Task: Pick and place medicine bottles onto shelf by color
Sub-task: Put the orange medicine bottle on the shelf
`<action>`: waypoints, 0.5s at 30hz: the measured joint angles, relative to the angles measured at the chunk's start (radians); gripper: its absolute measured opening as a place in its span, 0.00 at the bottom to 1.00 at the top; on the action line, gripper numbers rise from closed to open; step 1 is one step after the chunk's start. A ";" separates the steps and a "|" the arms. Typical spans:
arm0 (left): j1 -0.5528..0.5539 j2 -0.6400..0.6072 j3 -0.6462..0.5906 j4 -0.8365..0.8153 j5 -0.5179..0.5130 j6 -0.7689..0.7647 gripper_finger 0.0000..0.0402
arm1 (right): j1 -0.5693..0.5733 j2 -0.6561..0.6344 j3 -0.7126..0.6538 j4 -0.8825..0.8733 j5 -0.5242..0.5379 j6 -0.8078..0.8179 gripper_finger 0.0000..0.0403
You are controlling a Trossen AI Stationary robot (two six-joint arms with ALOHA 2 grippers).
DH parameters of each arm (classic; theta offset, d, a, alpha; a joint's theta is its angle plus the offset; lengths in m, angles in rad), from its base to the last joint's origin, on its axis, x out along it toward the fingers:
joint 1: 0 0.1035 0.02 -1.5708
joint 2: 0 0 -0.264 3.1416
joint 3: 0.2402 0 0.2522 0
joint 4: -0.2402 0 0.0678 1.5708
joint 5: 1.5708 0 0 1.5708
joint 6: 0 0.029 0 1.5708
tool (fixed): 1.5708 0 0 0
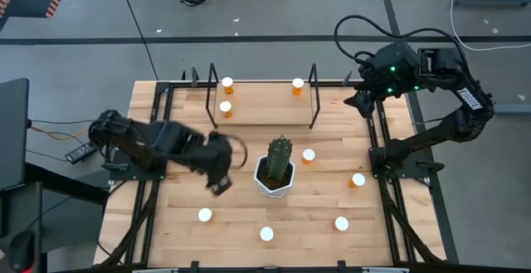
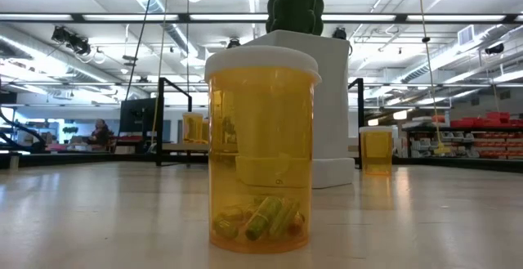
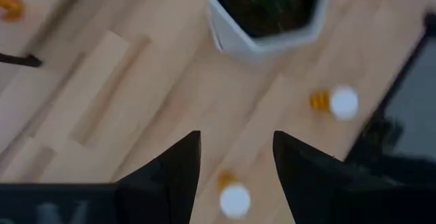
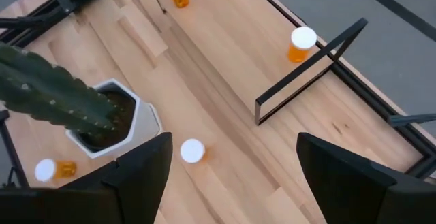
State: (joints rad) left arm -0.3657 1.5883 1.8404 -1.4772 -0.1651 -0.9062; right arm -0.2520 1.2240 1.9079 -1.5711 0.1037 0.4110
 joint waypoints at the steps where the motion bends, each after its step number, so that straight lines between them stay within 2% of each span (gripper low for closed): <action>1: -0.026 0.000 0.000 -0.018 0.001 -0.005 0.47 | 0.000 0.001 0.000 0.000 0.000 0.000 0.80; 4: -0.093 -0.013 0.000 -0.032 0.005 -0.035 0.46 | 0.000 0.016 0.000 0.000 0.003 0.005 0.80; 9: -0.131 -0.043 0.000 0.088 -0.001 -0.102 0.46 | 0.054 0.079 0.000 0.000 -0.004 0.024 0.80; 11: -0.140 -0.057 0.000 0.119 -0.020 -0.105 0.45 | 0.078 0.109 0.000 0.000 -0.008 0.047 0.80; 15: -0.166 -0.077 0.000 0.108 -0.124 -0.104 0.43 | 0.117 0.156 0.000 0.000 -0.008 0.110 0.80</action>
State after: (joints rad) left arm -0.5316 1.5109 1.8408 -1.3694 -0.2895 -1.0103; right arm -0.1348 1.3795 1.9083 -1.5707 0.0956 0.5209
